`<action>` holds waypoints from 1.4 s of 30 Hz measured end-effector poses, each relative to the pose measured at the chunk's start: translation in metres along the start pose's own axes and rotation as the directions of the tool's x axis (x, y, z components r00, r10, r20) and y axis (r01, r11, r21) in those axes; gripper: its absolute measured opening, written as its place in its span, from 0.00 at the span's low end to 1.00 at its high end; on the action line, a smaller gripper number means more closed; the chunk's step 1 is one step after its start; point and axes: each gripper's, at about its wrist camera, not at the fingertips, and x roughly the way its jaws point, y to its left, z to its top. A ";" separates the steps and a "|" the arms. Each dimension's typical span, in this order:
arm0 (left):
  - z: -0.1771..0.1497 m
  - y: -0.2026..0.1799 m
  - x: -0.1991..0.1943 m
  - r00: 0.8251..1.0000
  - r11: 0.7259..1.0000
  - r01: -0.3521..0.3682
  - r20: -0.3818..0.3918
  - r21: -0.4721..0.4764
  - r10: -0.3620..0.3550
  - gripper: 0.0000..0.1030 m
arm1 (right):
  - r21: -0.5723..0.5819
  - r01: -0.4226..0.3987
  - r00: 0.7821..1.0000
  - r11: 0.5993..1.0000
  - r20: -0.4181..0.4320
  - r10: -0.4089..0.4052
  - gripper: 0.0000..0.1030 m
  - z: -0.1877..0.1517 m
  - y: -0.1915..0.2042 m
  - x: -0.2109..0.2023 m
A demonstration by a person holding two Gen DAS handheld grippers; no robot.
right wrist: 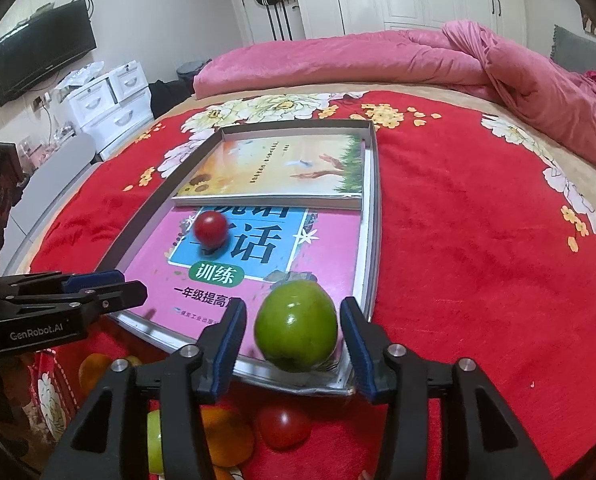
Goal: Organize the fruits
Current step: 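Open the left gripper over the pink book while the right gripper releases the lime into the tray, then withdraw both open grippers from the tray back toward the fruit cluster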
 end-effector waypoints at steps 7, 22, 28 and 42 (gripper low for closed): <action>-0.002 -0.001 -0.008 1.000 1.000 0.005 0.007 -0.006 -0.005 0.49 | -0.004 -0.010 1.000 1.000 0.023 0.010 0.54 0.000 0.001 -0.006; 0.000 -0.002 -0.024 0.999 1.000 -0.008 0.034 -0.019 0.008 0.51 | -0.010 -0.010 0.998 1.000 0.063 0.010 0.63 0.003 0.003 -0.016; 0.002 0.002 -0.031 0.999 0.999 -0.020 0.043 -0.040 0.022 0.56 | -0.001 -0.005 0.996 1.000 0.089 0.005 0.72 0.005 0.001 -0.023; 0.004 0.010 -0.050 0.997 0.997 -0.015 0.072 -0.074 0.020 0.57 | 0.055 0.019 0.987 0.998 0.161 -0.028 0.87 0.011 -0.017 -0.049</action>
